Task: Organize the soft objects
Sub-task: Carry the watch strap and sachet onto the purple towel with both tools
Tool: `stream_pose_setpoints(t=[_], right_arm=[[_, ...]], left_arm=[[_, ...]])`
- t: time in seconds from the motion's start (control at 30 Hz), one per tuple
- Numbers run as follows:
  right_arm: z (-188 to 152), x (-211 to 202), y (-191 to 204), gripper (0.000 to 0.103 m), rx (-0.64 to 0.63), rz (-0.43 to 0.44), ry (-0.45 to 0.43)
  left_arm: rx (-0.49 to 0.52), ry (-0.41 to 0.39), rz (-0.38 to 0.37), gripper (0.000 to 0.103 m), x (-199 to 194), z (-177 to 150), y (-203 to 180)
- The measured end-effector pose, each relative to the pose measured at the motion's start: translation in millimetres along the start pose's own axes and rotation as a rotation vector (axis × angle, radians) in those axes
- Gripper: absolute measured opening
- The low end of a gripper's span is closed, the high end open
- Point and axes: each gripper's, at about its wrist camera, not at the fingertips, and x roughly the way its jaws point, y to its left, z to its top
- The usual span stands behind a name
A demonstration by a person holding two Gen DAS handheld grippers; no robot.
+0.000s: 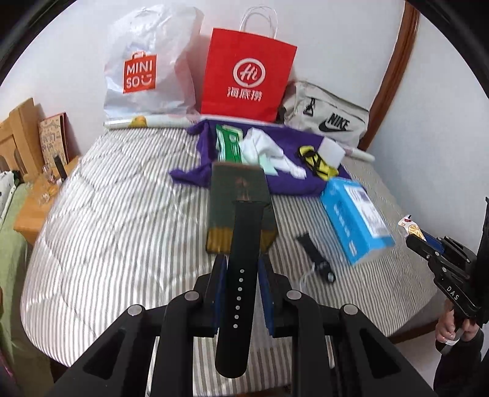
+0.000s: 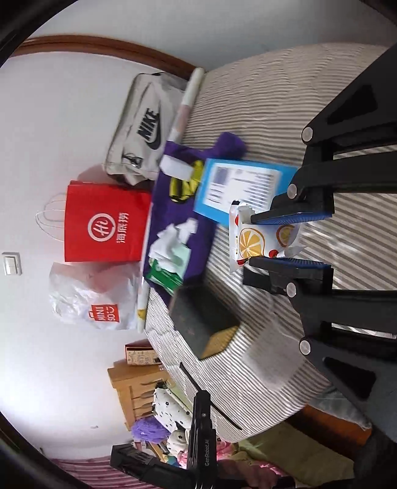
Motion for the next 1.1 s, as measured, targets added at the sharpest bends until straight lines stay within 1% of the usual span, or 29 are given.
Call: stream_pose_setpoints(t=[0.07, 0.17, 0.3, 0.4, 0.53, 0.6, 0.8, 1.1], right_arm=[[12.5, 4.7, -4.1, 0.019, -0.002, -0.008, -0.016], [29.1, 13.2, -10.4, 0.020, 0.006, 0.000, -0.026], [53.4, 31.1, -17.9, 0.020, 0.006, 0.005, -0.036], [70.9, 48.2, -22.0, 0.020, 0.009, 0.015, -0.044], [91.4, 76.9, -31.6, 0.020, 0.029, 0.018, -0.033], [97.5, 91.2, -35.2, 0.020, 0.032, 0.012, -0.018], [110.9, 126.5, -49.2, 0.020, 0.032, -0.020, 0.026], [127.4, 176.5, -66.8, 0.021, 0.037, -0.035, 0.098]], left_arm=[[0.006, -0.006, 0.008, 0.021, 2.0, 10.3, -1.2], [0.008, -0.012, -0.002, 0.021, 8.5, 29.4, -1.6], [0.007, -0.019, -0.004, 0.021, 24.1, 59.9, -0.3], [-0.007, -0.012, -0.030, 0.021, 35.8, 79.5, 1.5], [-0.033, 0.006, -0.055, 0.021, 57.6, 107.6, 5.2], [-0.041, 0.014, -0.073, 0.021, 68.0, 118.5, 5.9], [-0.023, 0.031, -0.071, 0.021, 101.8, 146.8, 4.0], [-0.025, 0.094, -0.104, 0.021, 157.8, 174.0, 4.6]])
